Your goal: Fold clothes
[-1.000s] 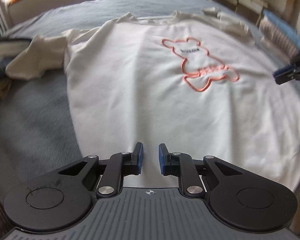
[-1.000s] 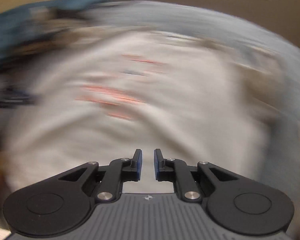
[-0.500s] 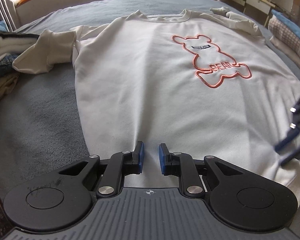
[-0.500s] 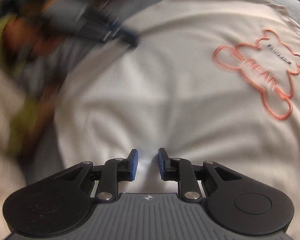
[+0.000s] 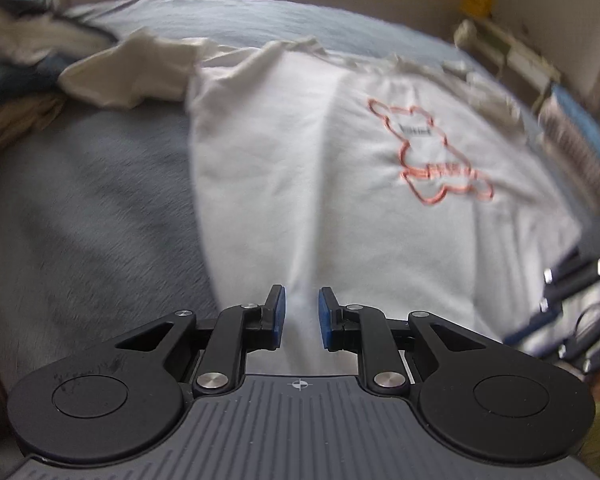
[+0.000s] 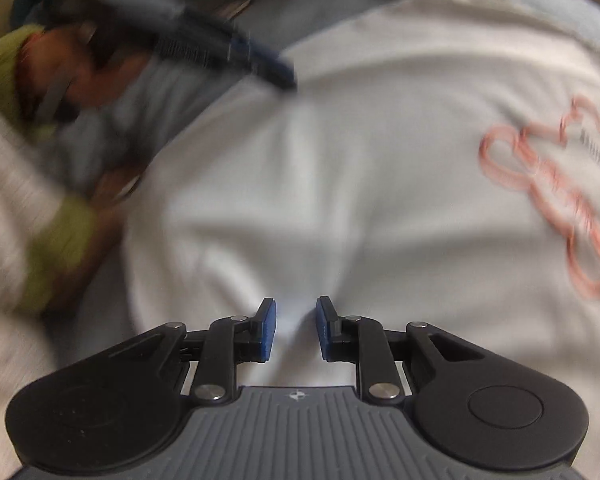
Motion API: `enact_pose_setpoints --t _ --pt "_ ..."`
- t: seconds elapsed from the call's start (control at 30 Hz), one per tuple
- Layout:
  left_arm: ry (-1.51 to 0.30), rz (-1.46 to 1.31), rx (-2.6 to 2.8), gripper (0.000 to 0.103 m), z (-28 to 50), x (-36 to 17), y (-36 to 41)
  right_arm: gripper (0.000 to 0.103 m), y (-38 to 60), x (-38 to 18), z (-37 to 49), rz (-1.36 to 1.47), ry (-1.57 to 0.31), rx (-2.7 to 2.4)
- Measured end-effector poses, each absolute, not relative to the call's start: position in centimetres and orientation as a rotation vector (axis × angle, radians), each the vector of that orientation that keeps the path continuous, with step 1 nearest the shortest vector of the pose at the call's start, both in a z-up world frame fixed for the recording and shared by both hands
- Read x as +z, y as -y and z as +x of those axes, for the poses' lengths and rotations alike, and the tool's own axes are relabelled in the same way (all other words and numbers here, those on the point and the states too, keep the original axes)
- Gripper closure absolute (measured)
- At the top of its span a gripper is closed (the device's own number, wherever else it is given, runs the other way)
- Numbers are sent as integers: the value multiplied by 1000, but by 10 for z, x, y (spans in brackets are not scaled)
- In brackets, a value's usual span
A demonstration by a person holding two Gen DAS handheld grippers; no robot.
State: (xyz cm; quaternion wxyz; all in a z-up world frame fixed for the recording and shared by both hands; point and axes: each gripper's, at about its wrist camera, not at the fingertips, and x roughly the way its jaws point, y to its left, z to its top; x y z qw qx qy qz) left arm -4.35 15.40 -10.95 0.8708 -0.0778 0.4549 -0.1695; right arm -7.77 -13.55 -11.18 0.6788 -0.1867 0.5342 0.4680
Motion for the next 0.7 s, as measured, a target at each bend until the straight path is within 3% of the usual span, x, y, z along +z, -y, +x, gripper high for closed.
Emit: enact_pose_setpoints --t 0.13,0.43,0.7 --pt "-930 -330 -228 83 -29 -117 -184 80 168 -101 -76 -296 -1207 926" --pt "-940 -403 -140 83 10 -142 -187 80 223 -106 -53 168 -1137 593" --pt "-921 -516 -118 83 9 -146 -195 80 226 -118 -66 233 -1118 538"
